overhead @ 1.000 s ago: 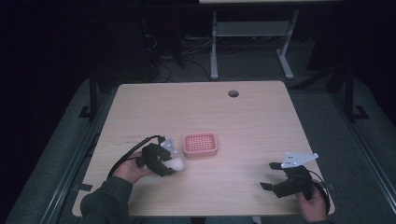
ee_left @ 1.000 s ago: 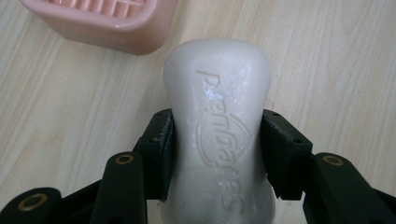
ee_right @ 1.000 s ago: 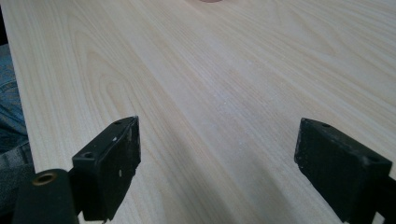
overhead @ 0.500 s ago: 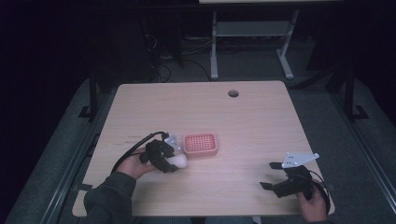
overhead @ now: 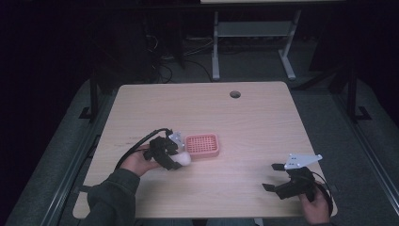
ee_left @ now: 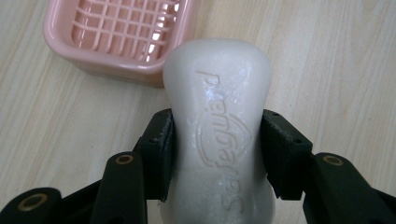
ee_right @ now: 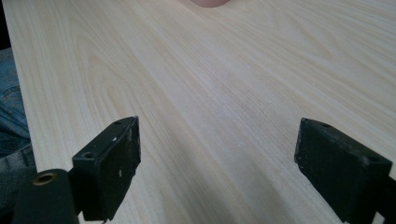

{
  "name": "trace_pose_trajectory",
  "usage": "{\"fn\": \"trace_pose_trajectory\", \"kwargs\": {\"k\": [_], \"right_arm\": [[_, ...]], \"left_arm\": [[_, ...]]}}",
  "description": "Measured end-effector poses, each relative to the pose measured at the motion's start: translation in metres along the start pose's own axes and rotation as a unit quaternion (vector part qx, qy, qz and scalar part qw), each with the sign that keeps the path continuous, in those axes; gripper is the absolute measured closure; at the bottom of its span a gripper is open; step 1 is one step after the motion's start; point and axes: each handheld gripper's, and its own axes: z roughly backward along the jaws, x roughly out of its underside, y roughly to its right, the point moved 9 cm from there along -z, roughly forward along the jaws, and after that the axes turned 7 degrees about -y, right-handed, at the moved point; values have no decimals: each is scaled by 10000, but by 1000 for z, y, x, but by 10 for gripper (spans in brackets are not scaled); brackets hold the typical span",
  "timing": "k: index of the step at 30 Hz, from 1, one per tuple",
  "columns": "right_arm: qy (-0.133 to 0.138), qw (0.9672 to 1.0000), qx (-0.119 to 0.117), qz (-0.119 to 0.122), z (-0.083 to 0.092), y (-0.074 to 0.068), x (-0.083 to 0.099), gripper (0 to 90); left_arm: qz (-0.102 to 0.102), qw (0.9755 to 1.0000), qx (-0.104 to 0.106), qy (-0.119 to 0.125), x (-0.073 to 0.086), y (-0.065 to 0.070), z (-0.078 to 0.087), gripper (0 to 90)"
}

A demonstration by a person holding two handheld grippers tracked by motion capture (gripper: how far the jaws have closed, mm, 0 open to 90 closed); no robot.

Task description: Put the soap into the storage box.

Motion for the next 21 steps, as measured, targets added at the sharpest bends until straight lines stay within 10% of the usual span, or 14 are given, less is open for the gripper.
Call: {"fn": "trace_pose_trajectory", "kwargs": {"k": [21], "right_arm": [[41,10000,-11,-36,2,1,0,142]], "left_arm": [[-93,10000,33,-8,-23,-9,2,493]]}}
